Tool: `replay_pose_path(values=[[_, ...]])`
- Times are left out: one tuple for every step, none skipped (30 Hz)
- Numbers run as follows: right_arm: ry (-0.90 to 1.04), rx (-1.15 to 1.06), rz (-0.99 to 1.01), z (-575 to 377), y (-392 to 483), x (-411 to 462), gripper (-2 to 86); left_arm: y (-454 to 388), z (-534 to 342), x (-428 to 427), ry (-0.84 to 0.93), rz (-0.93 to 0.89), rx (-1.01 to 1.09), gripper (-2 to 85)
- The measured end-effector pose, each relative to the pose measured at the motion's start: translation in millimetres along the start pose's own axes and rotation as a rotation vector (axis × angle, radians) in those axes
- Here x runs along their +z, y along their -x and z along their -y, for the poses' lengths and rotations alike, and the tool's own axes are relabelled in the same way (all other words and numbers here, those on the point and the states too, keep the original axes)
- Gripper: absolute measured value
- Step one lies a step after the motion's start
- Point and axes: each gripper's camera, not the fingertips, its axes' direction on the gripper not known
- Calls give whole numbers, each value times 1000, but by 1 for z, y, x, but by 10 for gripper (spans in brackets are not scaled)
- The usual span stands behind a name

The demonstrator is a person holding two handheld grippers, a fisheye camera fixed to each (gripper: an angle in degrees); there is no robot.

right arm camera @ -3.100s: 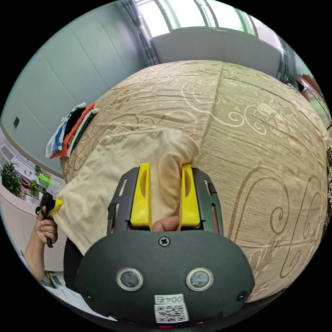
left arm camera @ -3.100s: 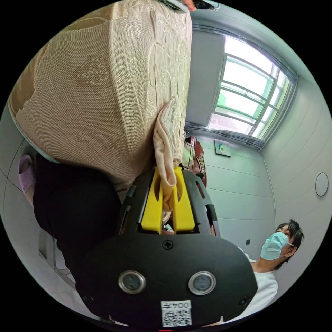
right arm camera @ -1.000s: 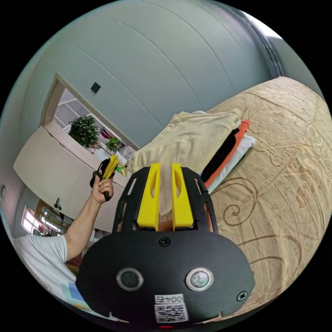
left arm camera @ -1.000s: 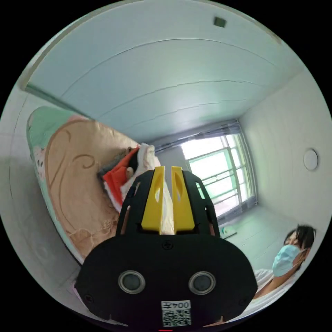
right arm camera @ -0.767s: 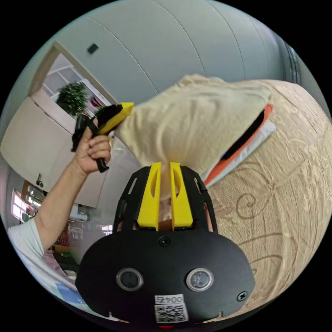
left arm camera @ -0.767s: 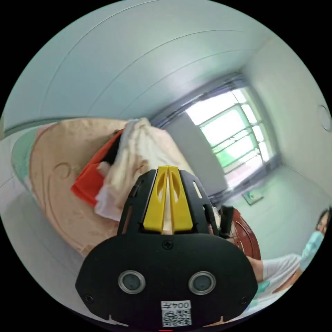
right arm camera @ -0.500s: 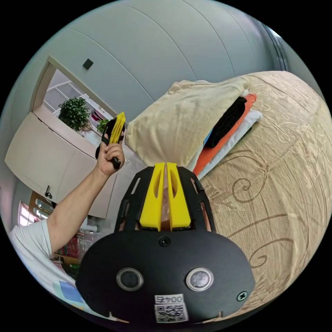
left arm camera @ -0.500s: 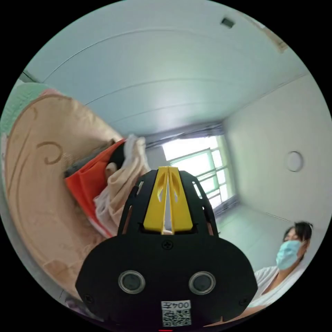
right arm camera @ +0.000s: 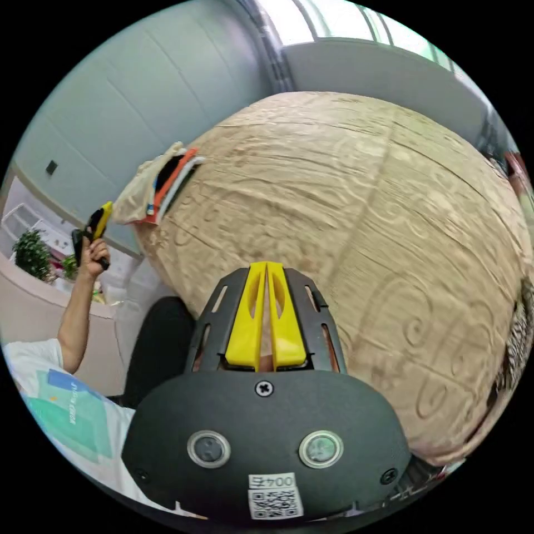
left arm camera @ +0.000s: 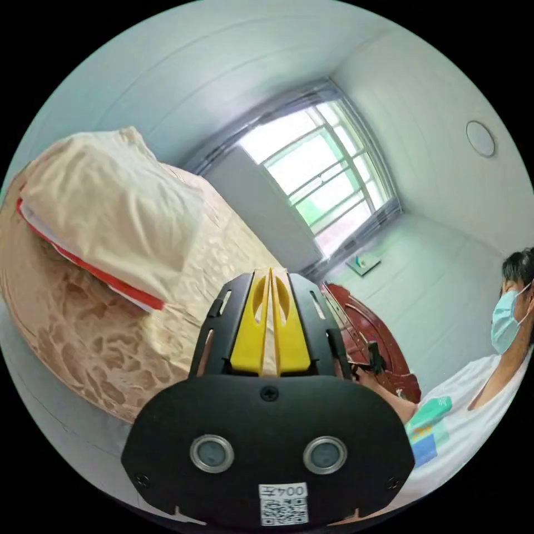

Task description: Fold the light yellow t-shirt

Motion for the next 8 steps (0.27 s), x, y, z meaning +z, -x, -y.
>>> replay_pose_path(values=[[21, 59, -99, -37, -26, -10, -7, -11, -12, 18, 38, -7, 18, 3], [40, 121, -156, -72, -50, -18, -7, -32, -36, 54, 115, -19, 45, 2], [50, 155, -178, -90, -61, -22, -7, -52, -62, 94, 206, -24, 63, 2], [65, 219, -224, -123, -82, -27, -7, -61, -76, 114, 246, -28, 72, 2], [73, 263, -273, -152, -99, -30, -7, -78, -104, 154, 324, -33, 92, 2], [76, 283, -296, -165, -106, -30, -7, -95, -134, 194, 410, -14, 121, 2], [86, 312, -327, -187, -121, -29, -7, -103, -149, 213, 447, -3, 131, 2], [100, 331, -350, -206, -133, -25, -7, -116, -177, 248, 508, 0, 148, 3]])
